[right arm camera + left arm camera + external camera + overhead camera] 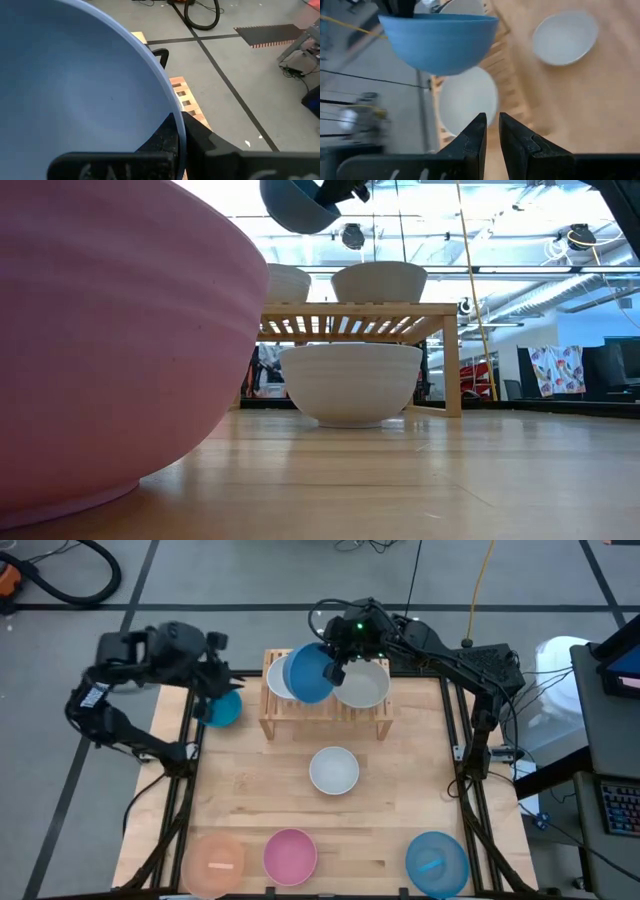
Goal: Place and stack bowls onto a shelf
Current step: Stack the bottom small blue bowl on top of the small white bowl on the shelf
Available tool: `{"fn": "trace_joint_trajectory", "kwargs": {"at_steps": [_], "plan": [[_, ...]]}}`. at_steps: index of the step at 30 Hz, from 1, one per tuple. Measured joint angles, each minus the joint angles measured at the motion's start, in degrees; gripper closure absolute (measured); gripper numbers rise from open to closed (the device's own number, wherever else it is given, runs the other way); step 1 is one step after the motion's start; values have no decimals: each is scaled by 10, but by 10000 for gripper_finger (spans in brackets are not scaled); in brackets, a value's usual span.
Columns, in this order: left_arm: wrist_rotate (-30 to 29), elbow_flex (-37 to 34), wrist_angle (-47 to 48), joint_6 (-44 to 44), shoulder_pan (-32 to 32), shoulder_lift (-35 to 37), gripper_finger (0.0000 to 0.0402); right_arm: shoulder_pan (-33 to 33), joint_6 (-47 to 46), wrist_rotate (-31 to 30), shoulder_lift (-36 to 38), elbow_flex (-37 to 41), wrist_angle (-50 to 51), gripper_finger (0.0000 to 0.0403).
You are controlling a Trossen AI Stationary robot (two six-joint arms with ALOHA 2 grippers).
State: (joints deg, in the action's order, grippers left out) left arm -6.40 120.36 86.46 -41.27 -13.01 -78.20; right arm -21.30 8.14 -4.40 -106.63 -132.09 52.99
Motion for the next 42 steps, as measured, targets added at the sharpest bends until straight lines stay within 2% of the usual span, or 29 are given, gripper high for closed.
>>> {"fn": "trace_joint_trajectory", "kwargs": {"at_steps": [6, 10, 14, 17, 20, 24, 34, 36, 42], "plan": [[-128, 0, -7, -39, 85, -47, 344, 0, 0, 0, 0, 0, 0, 403], [-154, 0, -6, -33, 116, -64, 345, 0, 3, 0, 0, 0, 0, 403], [-154, 0, -6, -24, 137, -70, 372, 0, 13, 0, 0, 0, 0, 403], [-155, 0, -6, 17, 142, -70, 395, 0, 15, 0, 0, 0, 0, 403], [-155, 0, -6, 115, 143, -69, 389, 2, 26, -8, 4, 0, 14, 403], [-139, 0, -6, 227, 143, -70, 382, 12, 146, -17, 13, 0, 66, 403], [-24, 1, -13, 252, 143, -76, 385, 39, 220, -6, 23, 0, 178, 403], [-19, 0, -14, 275, 143, -80, 379, 45, 225, 15, 23, 0, 186, 403], [-17, 0, -34, 320, 143, -108, 348, 58, 230, 16, 23, 0, 186, 403]]}}
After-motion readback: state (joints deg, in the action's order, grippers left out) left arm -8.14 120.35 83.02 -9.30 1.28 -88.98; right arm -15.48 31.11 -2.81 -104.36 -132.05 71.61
